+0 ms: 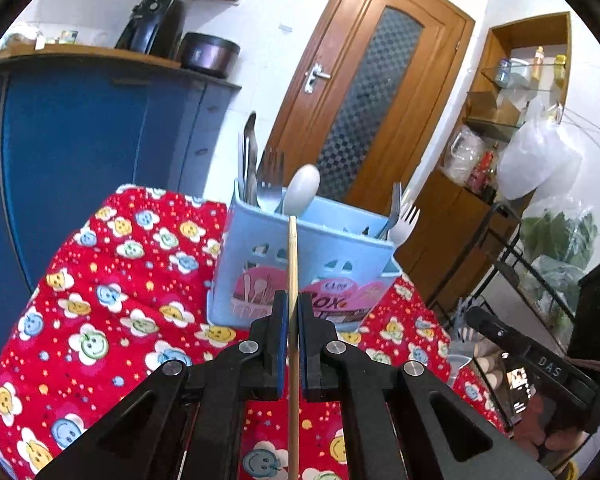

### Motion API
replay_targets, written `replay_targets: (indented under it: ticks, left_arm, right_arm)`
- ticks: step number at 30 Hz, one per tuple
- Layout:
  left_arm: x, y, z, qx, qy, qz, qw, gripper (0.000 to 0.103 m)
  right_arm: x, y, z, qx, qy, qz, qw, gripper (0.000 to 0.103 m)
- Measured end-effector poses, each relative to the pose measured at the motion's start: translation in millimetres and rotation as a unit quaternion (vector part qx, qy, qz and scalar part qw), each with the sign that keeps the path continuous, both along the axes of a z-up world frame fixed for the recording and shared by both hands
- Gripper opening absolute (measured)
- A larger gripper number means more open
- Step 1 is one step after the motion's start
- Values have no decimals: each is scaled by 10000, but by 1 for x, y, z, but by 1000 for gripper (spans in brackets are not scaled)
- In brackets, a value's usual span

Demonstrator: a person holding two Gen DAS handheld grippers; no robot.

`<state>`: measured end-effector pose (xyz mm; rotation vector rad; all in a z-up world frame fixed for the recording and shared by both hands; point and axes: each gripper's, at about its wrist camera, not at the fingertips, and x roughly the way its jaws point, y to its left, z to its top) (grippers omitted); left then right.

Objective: Organize utensils
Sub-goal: 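Lift the chopstick with the left tool over the holder while the right tool carries the fork there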

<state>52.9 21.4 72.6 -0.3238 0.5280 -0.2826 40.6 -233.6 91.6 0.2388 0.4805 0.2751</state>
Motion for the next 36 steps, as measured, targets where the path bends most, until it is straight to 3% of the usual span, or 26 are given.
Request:
replay_targets:
  ticks: [13,26,32,36]
  left_arm:
    - [17,-1,51,123,-821,83,9965,4]
    - [69,4,96,5,-1486,310,9884,4]
    - [92,-5,105,171,-1908,587,9797,4]
    - [110,-6,100,166,-1980,756,9771,4]
  right_arm:
    - [10,8,56,-656,-770,-327,9943,4]
    - [52,8,95,-1043,-1151,-632,9858,4]
    - [74,12,101,-1280,-1208,-825,9809,4]
    - [89,11,101,-1369,-1215,-932,9787,4]
